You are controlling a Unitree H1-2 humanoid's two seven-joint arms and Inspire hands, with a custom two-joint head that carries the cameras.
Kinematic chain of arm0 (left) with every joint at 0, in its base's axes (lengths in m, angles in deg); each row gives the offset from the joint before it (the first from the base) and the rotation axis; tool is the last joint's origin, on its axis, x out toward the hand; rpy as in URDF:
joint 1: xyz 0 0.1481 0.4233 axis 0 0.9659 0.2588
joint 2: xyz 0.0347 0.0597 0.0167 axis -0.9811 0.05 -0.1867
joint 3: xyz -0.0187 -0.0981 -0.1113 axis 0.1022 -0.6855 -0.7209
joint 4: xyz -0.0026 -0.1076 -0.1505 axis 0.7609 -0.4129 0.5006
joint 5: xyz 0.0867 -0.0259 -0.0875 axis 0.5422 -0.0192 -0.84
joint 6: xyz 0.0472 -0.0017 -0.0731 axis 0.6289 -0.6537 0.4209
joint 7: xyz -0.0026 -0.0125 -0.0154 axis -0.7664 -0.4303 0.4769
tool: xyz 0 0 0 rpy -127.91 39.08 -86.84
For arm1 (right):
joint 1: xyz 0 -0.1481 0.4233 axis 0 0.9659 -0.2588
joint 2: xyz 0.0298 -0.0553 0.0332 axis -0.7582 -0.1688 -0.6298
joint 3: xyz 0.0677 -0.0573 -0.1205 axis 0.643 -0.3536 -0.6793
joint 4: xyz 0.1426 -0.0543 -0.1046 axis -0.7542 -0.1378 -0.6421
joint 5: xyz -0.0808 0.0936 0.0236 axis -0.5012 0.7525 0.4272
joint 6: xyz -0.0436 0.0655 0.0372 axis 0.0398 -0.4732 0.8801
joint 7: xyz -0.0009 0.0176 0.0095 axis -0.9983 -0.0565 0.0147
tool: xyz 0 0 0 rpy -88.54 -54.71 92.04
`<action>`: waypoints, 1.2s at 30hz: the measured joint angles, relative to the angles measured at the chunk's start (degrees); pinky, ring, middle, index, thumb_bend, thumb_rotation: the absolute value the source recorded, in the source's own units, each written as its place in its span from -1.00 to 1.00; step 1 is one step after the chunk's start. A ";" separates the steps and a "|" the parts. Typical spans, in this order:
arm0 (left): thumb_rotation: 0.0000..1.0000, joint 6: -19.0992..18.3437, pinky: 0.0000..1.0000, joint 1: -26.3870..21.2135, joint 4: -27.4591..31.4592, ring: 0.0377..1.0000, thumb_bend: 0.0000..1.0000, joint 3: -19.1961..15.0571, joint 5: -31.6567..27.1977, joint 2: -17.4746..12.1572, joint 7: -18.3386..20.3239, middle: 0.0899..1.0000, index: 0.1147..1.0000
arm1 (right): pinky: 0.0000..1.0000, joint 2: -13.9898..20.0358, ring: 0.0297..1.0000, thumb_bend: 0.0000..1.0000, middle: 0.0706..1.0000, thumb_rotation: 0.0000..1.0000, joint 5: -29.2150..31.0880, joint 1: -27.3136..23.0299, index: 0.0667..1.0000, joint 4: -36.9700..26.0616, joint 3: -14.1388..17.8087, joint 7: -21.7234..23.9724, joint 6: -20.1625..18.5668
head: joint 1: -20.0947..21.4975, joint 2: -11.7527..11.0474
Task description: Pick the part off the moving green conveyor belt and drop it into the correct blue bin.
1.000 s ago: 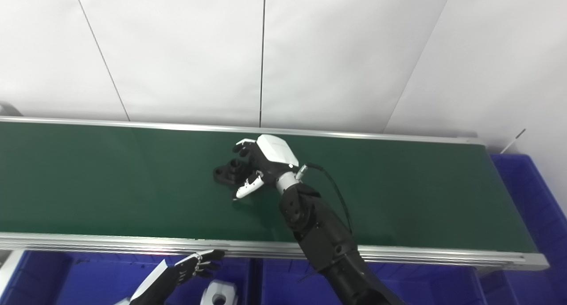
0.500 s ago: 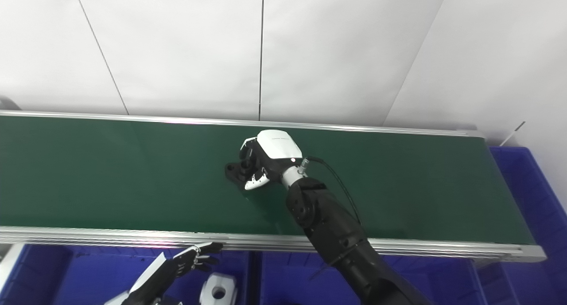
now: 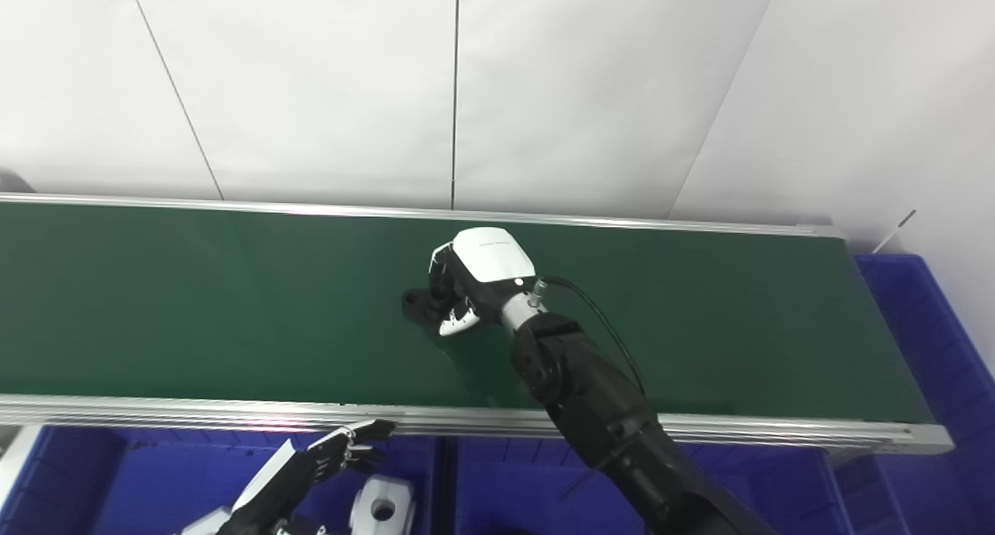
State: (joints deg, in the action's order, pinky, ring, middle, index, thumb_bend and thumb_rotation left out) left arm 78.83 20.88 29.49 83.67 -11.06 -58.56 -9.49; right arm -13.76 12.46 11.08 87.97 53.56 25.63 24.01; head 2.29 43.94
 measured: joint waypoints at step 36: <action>-0.47 0.00 0.42 0.91 2.51 0.49 0.72 -4.15 -0.10 -0.07 4.92 0.60 0.65 | -0.42 7.68 -0.32 0.02 -0.13 -1.00 6.85 43.96 0.02 -39.44 13.84 5.18 2.63 | 1.58 4.48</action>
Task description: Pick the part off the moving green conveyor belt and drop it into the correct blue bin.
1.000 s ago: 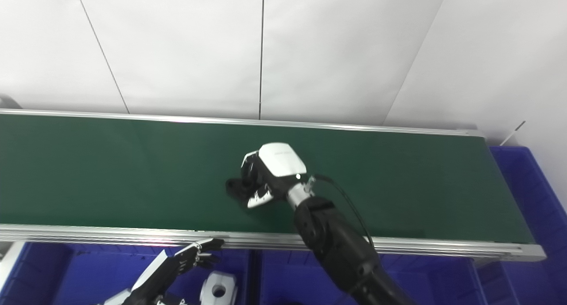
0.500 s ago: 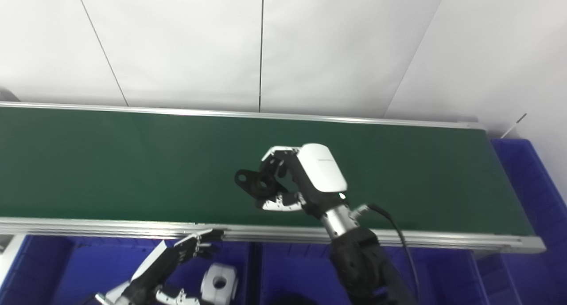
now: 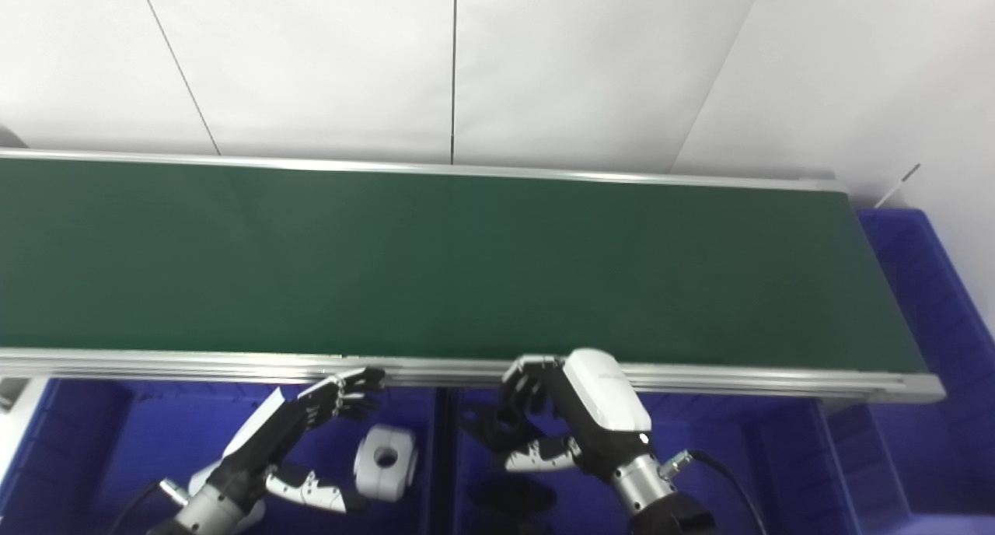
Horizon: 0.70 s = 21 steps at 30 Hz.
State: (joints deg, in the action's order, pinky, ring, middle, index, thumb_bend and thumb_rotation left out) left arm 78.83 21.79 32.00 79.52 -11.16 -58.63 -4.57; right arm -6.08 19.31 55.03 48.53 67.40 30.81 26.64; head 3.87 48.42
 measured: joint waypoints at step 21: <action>-0.50 -0.03 0.40 0.98 2.93 0.48 0.71 -2.91 -0.58 0.41 3.48 0.60 0.64 | 0.87 -0.12 0.88 0.52 0.84 -0.07 -8.30 0.70 0.70 5.33 -0.31 4.90 -3.21 | 1.14 2.55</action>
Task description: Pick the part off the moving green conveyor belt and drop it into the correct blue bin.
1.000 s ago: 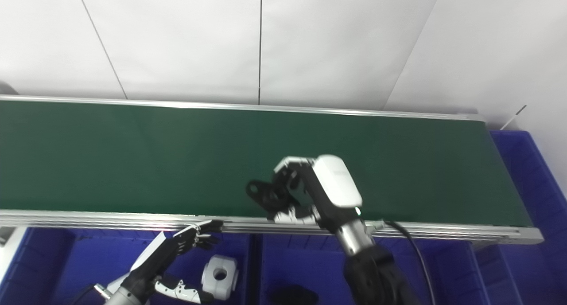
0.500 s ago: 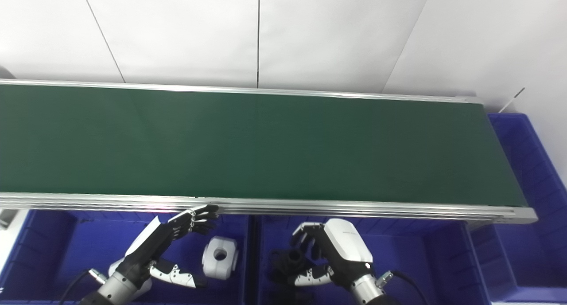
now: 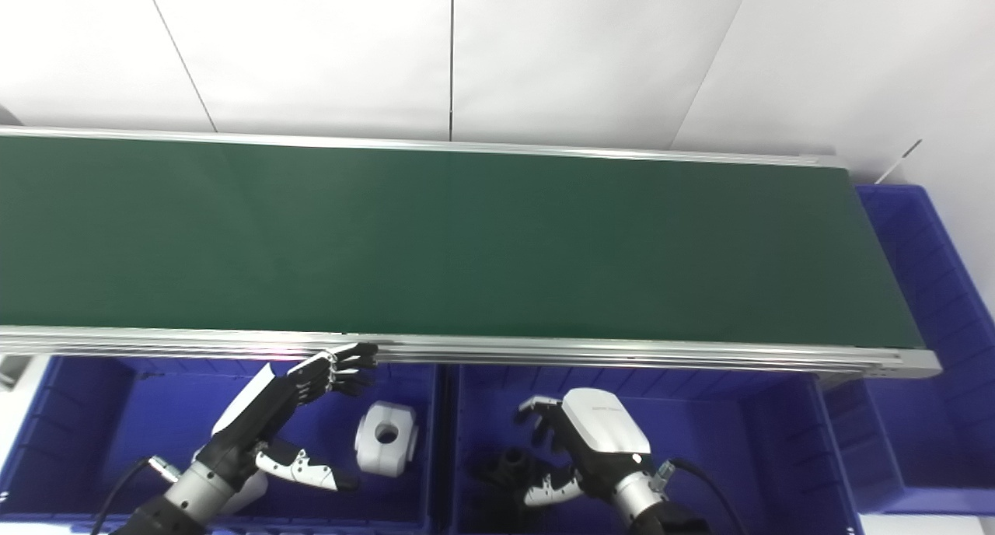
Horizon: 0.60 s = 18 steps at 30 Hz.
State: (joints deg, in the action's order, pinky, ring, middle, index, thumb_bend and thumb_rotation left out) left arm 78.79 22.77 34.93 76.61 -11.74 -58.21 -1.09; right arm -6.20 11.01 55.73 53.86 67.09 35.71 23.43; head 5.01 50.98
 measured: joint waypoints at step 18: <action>-0.45 0.01 0.40 0.48 0.25 0.48 0.72 -0.65 -0.69 -0.07 1.02 0.61 0.64 | 0.47 -5.35 0.66 0.57 0.75 0.00 19.47 7.07 0.80 -4.08 1.66 -7.28 10.46 | 0.26 0.00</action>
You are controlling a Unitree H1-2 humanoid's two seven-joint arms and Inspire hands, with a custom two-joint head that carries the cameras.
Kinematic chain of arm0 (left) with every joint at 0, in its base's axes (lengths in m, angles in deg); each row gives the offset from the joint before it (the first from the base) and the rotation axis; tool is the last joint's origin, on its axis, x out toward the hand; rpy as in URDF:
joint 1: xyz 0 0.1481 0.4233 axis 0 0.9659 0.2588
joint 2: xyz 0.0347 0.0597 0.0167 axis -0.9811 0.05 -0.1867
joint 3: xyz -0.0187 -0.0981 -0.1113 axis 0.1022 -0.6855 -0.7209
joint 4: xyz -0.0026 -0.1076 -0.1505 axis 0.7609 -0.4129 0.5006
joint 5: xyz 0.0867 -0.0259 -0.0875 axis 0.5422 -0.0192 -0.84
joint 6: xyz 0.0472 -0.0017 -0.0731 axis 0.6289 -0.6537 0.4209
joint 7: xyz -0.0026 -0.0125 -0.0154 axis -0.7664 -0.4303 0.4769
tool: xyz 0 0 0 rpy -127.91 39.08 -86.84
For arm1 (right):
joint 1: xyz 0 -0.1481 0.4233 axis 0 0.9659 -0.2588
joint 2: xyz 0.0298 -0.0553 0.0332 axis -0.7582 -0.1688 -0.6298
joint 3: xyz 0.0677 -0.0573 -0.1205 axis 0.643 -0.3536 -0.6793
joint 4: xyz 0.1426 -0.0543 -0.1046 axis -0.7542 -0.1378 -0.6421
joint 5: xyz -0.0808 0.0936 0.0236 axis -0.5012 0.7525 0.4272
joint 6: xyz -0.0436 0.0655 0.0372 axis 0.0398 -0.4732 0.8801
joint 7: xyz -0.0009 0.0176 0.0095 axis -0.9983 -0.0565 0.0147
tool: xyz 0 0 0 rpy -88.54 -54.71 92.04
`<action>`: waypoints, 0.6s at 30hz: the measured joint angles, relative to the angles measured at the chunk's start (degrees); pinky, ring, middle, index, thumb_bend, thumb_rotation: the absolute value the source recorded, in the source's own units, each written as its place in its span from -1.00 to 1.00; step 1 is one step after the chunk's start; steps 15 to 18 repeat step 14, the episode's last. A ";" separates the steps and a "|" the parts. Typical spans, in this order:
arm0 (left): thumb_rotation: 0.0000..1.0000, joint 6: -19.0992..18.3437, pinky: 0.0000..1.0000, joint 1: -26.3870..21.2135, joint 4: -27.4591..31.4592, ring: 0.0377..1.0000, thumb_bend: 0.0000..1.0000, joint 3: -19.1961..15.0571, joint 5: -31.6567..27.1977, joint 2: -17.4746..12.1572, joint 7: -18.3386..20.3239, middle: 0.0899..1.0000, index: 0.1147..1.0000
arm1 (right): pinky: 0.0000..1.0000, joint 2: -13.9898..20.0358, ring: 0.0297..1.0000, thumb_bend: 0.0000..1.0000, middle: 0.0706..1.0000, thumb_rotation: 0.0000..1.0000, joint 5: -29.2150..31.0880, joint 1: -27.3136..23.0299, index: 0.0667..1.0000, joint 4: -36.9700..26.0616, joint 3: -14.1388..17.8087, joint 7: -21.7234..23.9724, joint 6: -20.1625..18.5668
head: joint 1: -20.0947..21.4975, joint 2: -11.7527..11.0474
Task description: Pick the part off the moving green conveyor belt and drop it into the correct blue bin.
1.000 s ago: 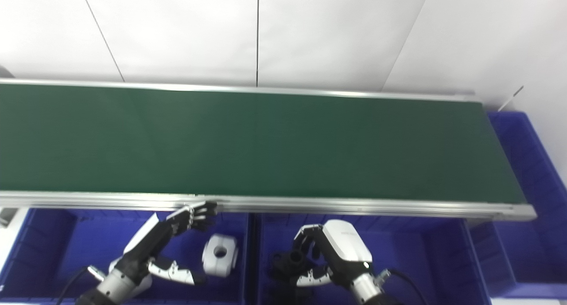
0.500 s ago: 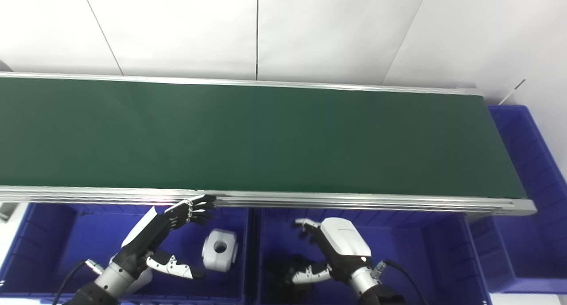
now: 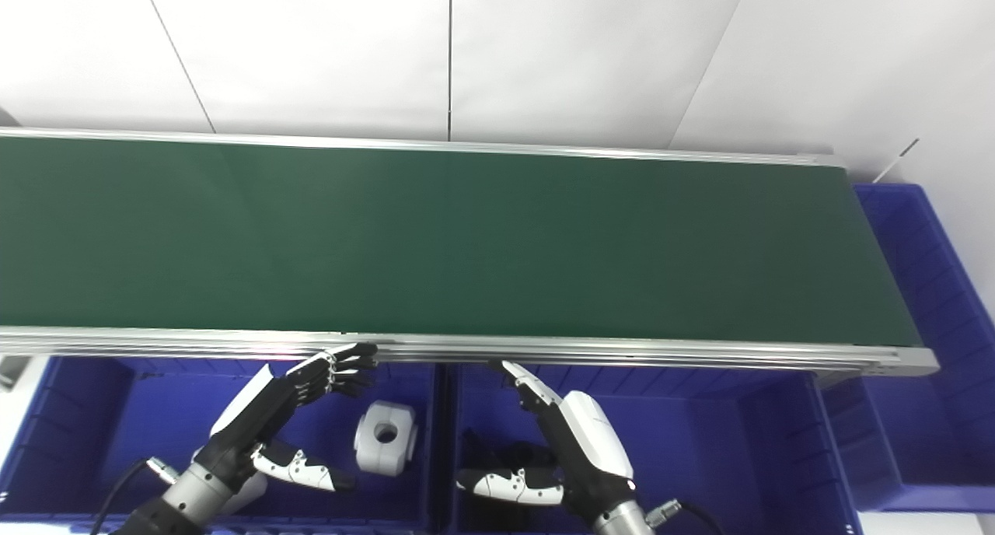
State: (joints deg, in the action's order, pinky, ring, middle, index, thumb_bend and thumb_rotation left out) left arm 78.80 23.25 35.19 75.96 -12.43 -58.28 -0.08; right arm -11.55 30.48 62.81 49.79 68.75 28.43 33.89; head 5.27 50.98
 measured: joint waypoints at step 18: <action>-0.48 0.01 0.41 0.11 -0.09 0.48 0.71 -0.61 0.00 0.07 0.34 0.61 0.64 | 0.46 -2.28 0.65 0.59 0.76 -0.13 4.89 0.17 0.83 2.34 2.96 -0.69 2.39 | -0.09 -0.61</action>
